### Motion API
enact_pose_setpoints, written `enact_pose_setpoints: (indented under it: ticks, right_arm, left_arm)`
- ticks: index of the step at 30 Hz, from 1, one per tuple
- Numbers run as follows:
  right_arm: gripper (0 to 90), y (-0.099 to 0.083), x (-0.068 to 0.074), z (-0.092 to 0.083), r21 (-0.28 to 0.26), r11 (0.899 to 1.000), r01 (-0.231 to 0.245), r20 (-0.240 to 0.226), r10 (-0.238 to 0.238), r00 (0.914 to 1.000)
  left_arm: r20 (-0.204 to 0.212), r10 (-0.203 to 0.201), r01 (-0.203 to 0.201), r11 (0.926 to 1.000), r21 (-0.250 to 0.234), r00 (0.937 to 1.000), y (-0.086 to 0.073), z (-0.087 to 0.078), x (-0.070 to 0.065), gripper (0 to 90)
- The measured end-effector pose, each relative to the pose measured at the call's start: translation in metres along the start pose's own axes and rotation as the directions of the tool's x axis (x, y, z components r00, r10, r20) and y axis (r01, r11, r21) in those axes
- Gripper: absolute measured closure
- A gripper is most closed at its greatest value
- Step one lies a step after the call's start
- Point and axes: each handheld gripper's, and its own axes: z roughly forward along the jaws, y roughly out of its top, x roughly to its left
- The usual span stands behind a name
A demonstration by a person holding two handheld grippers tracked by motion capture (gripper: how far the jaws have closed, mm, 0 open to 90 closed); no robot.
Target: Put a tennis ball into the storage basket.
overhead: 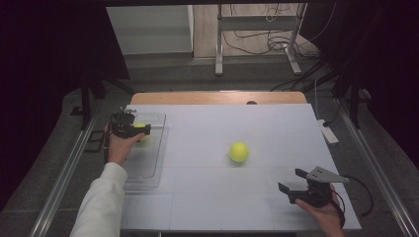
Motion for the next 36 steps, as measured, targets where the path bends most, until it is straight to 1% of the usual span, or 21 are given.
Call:
enact_pose_setpoints:
  ticks: [5,6,7,8,9,10,11,13,15,16,19,20,24,26,27,31,36]
  right_arm:
    - [13.4,0.000,0.000,0.000,0.000,1.000,0.001,0.000,-0.001,1.0000]
    - [13.4,0.000,0.000,0.000,0.000,1.000,0.002,0.000,-0.002,1.0000]
    - [13.4,0.000,0.000,0.000,0.000,1.000,0.001,0.000,-0.001,1.0000]
    - [13.4,0.000,0.000,0.000,0.000,1.000,0.001,0.000,-0.001,1.0000]
    - [13.4,0.000,0.000,0.000,-0.001,1.000,0.001,0.001,-0.001,1.0000]
    - [13.4,0.000,0.000,0.000,0.000,1.000,0.000,0.001,0.000,1.0000]
    - [13.4,0.000,0.000,0.000,0.000,1.000,-0.001,0.001,0.001,1.0000]
    - [13.4,0.000,0.000,0.000,0.000,1.000,-0.002,0.001,0.002,1.0000]
    - [13.4,0.000,0.000,0.000,-0.001,1.000,-0.003,-0.001,0.003,1.0000]
    - [13.5,0.000,0.000,0.000,-0.002,1.000,-0.004,-0.001,0.004,1.0000]
    - [13.4,0.001,-0.001,0.000,0.000,1.000,-0.005,0.001,0.005,1.0000]
    - [13.4,0.001,-0.001,0.001,-0.003,1.000,-0.008,-0.003,0.008,1.0000]
    - [13.4,0.001,0.000,0.002,0.000,1.000,-0.007,-0.001,0.007,1.0000]
    - [13.4,0.002,-0.001,0.001,-0.003,1.000,-0.013,-0.004,0.013,0.9999]
    - [13.4,0.002,-0.001,0.001,-0.007,1.000,-0.016,-0.005,0.016,0.9999]
    - [13.4,0.000,-0.002,-0.002,-0.011,1.000,-0.017,0.001,0.017,0.9999]
    - [13.4,0.000,-0.002,-0.004,-0.012,1.000,-0.017,0.003,0.017,0.9999]
  left_arm:
    - [0.017,-0.003,0.004,0.9998,-0.017,0.9998,0.000,-0.006,-0.001,13.8]
    - [0.017,0.001,0.000,0.9997,-0.025,0.9999,0.000,-0.007,-0.001,13.8]
    - [0.026,0.002,-0.001,0.9992,-0.039,0.9996,-0.001,-0.009,-0.001,14.0]
    - [0.026,0.002,-0.001,0.9992,-0.039,0.9996,-0.001,-0.009,-0.001,14.1]
    - [0.042,-0.004,0.006,0.9990,-0.045,0.9991,-0.001,-0.010,-0.001,14.1]
    - [0.050,0.002,0.001,0.9988,-0.048,0.9987,-0.001,-0.012,-0.001,14.0]
    - [0.061,-0.001,0.004,0.9987,-0.052,0.9981,-0.002,-0.013,-0.001,14.0]
    - [0.085,-0.015,0.021,0.9976,-0.066,0.9963,-0.003,-0.016,-0.001,14.1]
    - [0.109,-0.020,0.029,0.9966,-0.078,0.9938,-0.005,-0.021,-0.001,14.2]
    - [0.115,-0.021,0.030,0.9961,-0.083,0.9932,-0.005,-0.022,-0.002,14.3]
    - [0.147,-0.002,0.017,0.9946,-0.103,0.9891,-0.007,-0.031,-0.006,14.8]
    - [0.147,-0.002,0.017,0.9946,-0.103,0.9891,-0.007,-0.031,-0.006,14.9]
    - [0.183,0.028,-0.006,0.9924,-0.123,0.9826,-0.008,-0.041,-0.014,15.0]
    - [0.202,0.036,-0.009,0.9910,-0.134,0.9788,-0.008,-0.045,-0.019,15.1]
    - [0.212,0.047,-0.016,0.9894,-0.144,0.9761,-0.008,-0.049,-0.022,15.0]
    - [0.237,0.066,-0.024,0.9847,-0.173,0.9693,-0.011,-0.055,-0.029,15.1]
    - [0.272,0.094,-0.040,0.9797,-0.197,0.9576,-0.017,-0.061,-0.037,15.0]
